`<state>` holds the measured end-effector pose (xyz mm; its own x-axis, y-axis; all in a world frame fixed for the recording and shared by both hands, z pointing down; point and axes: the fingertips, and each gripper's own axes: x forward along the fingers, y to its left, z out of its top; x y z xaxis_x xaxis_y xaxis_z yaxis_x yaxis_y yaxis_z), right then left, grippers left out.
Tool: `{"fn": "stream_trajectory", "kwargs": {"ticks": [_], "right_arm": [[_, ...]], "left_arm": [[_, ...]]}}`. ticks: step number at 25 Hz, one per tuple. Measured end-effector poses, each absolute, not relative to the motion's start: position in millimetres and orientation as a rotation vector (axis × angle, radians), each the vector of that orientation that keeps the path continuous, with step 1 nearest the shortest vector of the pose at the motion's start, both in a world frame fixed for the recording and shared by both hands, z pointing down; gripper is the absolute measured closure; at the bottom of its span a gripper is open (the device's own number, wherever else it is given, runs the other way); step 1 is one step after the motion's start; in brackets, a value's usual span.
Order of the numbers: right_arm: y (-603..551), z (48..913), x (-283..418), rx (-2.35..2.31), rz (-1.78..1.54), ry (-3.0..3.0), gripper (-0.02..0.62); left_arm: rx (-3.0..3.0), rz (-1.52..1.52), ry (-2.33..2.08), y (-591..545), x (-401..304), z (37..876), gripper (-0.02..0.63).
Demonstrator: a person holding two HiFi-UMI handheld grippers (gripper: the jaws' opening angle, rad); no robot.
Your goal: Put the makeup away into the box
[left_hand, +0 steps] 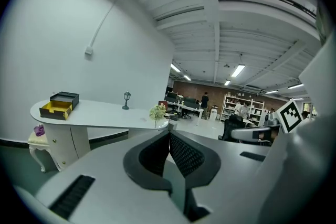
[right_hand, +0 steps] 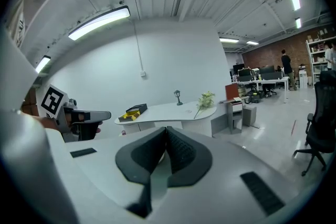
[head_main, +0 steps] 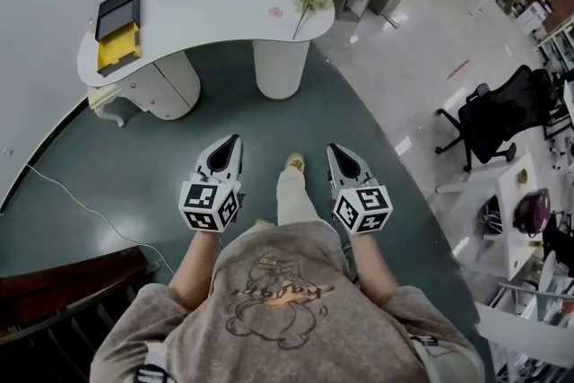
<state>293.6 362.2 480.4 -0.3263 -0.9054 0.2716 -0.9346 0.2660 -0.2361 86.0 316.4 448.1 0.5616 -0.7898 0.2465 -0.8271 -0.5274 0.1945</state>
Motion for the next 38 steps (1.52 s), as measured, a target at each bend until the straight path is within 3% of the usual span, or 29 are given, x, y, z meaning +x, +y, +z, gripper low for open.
{"fn": "stream_trajectory", "kwargs": {"ticks": [14, 38], "right_arm": [[240, 488, 288, 1.729, 0.584, -2.484, 0.592], [2, 483, 362, 1.605, 0.649, -2.551, 0.592]], "left_arm": [[2.475, 0.174, -1.38, 212, 82, 457, 0.584], [2.424, 0.199, -1.455, -13, 157, 440, 0.584]]}}
